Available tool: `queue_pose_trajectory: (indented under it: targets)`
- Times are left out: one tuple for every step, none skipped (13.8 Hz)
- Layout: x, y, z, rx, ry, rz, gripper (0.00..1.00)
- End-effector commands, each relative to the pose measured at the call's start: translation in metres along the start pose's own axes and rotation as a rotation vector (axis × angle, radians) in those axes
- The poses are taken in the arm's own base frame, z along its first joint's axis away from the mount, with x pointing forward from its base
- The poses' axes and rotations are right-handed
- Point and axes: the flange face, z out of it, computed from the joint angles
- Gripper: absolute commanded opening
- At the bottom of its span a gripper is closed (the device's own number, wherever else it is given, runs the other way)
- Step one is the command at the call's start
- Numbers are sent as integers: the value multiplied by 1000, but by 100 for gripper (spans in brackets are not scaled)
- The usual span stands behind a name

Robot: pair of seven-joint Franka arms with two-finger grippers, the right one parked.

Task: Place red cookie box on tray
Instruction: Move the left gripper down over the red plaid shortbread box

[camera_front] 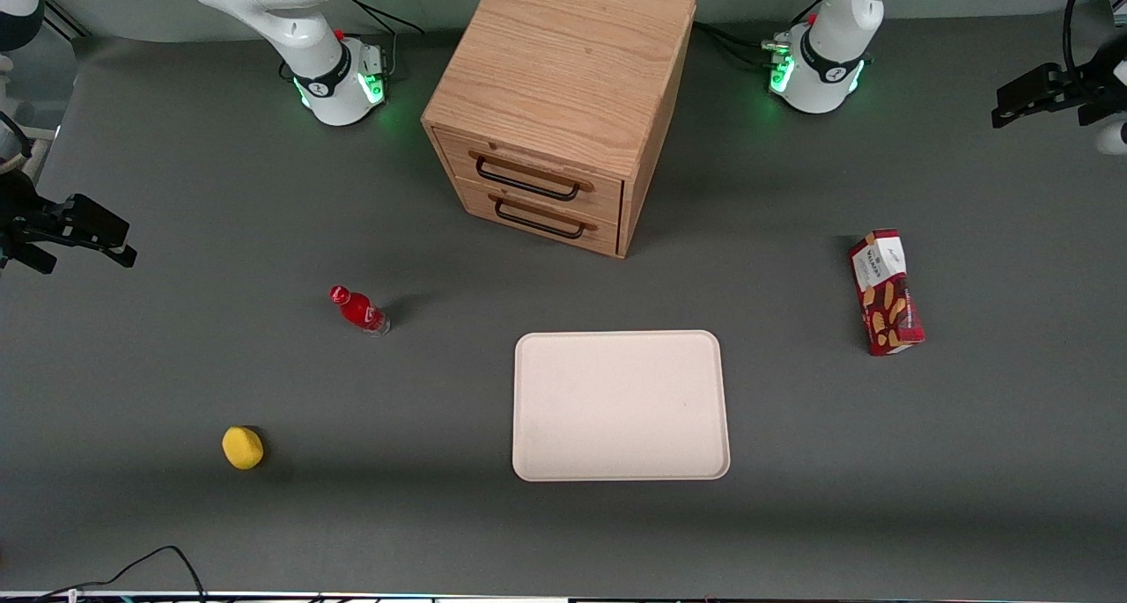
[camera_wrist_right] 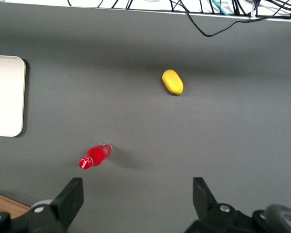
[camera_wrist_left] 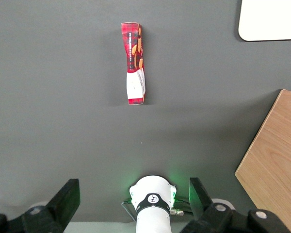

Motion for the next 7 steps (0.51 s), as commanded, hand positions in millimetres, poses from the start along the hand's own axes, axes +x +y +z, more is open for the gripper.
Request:
queue_pose_trajectory:
  targets:
    - [7, 10, 4, 13, -14, 36, 100]
    - [8, 10, 3, 13, -13, 38, 100]
    - [10, 10, 7, 14, -24, 37, 100]
    - [16, 9, 15, 16, -38, 34, 100]
    - [34, 0, 36, 16, -78, 21, 100]
    - [50, -4, 62, 12, -94, 26, 100]
    - [66, -15, 94, 6, -73, 56, 100]
